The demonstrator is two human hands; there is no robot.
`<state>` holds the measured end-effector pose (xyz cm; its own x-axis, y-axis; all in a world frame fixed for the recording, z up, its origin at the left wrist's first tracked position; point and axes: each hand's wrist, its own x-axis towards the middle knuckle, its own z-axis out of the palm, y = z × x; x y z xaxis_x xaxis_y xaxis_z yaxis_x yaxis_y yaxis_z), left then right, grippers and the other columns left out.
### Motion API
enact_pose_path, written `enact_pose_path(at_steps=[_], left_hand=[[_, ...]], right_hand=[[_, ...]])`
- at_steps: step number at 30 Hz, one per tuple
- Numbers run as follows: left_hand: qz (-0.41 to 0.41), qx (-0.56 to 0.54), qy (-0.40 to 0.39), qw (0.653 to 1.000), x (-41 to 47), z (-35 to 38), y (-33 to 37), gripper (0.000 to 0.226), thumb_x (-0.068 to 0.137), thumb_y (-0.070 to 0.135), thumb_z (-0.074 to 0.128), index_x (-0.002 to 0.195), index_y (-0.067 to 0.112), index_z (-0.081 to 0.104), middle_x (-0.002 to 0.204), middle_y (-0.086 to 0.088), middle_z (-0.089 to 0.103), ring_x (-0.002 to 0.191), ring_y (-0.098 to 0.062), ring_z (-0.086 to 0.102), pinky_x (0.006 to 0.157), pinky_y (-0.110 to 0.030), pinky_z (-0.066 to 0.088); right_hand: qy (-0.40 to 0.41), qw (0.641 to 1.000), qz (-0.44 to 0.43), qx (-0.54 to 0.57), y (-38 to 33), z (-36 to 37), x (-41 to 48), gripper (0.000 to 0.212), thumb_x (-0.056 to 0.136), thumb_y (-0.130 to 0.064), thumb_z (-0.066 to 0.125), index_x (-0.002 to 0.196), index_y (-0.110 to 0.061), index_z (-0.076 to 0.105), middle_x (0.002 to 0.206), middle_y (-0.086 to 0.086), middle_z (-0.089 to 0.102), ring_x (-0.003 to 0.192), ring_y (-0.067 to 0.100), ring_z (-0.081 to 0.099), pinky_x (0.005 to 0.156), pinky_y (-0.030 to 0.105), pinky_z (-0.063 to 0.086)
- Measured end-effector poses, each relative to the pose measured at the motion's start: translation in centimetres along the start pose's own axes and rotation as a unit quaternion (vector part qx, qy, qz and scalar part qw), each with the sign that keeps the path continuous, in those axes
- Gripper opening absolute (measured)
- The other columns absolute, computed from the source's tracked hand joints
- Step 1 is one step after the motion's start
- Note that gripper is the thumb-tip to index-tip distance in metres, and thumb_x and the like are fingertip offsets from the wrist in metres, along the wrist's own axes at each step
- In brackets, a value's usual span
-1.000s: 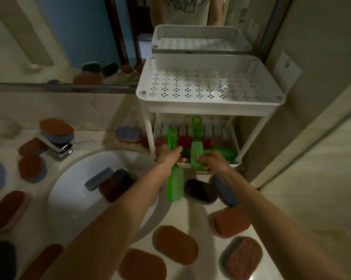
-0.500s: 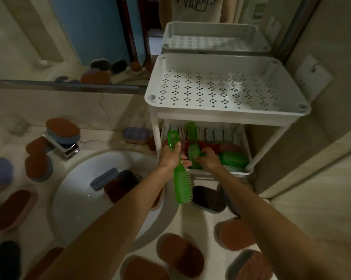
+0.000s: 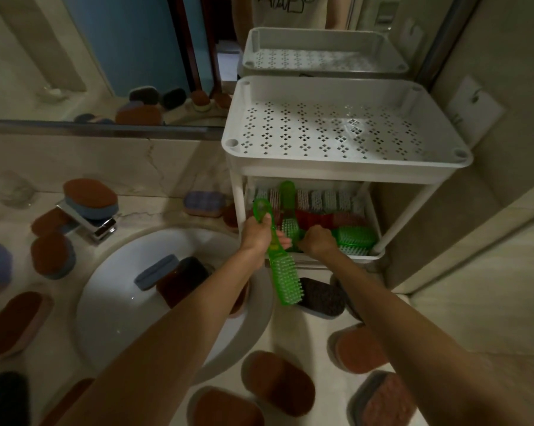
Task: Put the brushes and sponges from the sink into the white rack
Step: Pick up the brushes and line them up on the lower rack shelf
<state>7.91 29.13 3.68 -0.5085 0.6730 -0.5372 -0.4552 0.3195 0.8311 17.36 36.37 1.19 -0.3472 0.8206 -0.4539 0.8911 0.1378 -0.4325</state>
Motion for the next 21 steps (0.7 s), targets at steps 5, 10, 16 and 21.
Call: enact_pose_path(at_steps=[5,10,16,21], left_hand=[[-0.002,0.008,0.004,1.000,0.3,-0.1,0.3,0.027,0.102,0.015,0.032,0.124,0.002,0.039,0.069,-0.017,0.055,0.031,-0.013,0.059,0.039,-0.029,0.053],[0.004,0.024,-0.007,1.000,0.9,1.1,1.2,0.024,0.101,0.009,0.030,0.123,0.002,0.039,0.070,-0.015,0.057,0.032,-0.010,0.059,0.039,-0.025,0.053],[-0.023,0.061,-0.044,0.997,2.2,3.4,1.9,0.038,0.101,0.013,0.030,0.137,0.003,0.037,0.125,-0.022,0.058,0.074,-0.025,0.066,0.073,-0.037,0.058],[0.018,0.193,-0.049,0.980,3.0,4.3,2.7,0.033,0.099,0.020,0.039,0.127,0.006,0.049,0.125,-0.013,0.057,0.112,-0.028,0.056,0.096,-0.036,0.046]], right_hand=[[0.045,0.998,-0.020,0.043,0.5,-0.8,-0.9,0.022,0.089,-0.008,0.052,0.085,0.009,0.065,0.093,0.024,0.067,0.099,0.035,0.063,0.073,0.033,0.046],[0.001,0.979,-0.106,0.175,1.9,-1.8,-2.6,0.014,0.088,-0.016,0.058,0.075,-0.018,0.064,0.073,-0.005,0.061,0.070,0.010,0.056,0.065,0.025,0.043],[-0.026,0.982,-0.160,0.095,3.7,-2.3,-4.3,0.051,0.079,-0.030,0.072,0.119,-0.009,0.049,0.103,0.002,0.059,0.093,0.017,0.057,0.080,0.033,0.046],[0.063,0.987,-0.071,0.128,3.5,-1.6,-3.0,0.044,0.083,-0.027,0.067,0.117,-0.002,0.054,0.107,0.013,0.064,0.099,0.027,0.061,0.074,0.031,0.042]])
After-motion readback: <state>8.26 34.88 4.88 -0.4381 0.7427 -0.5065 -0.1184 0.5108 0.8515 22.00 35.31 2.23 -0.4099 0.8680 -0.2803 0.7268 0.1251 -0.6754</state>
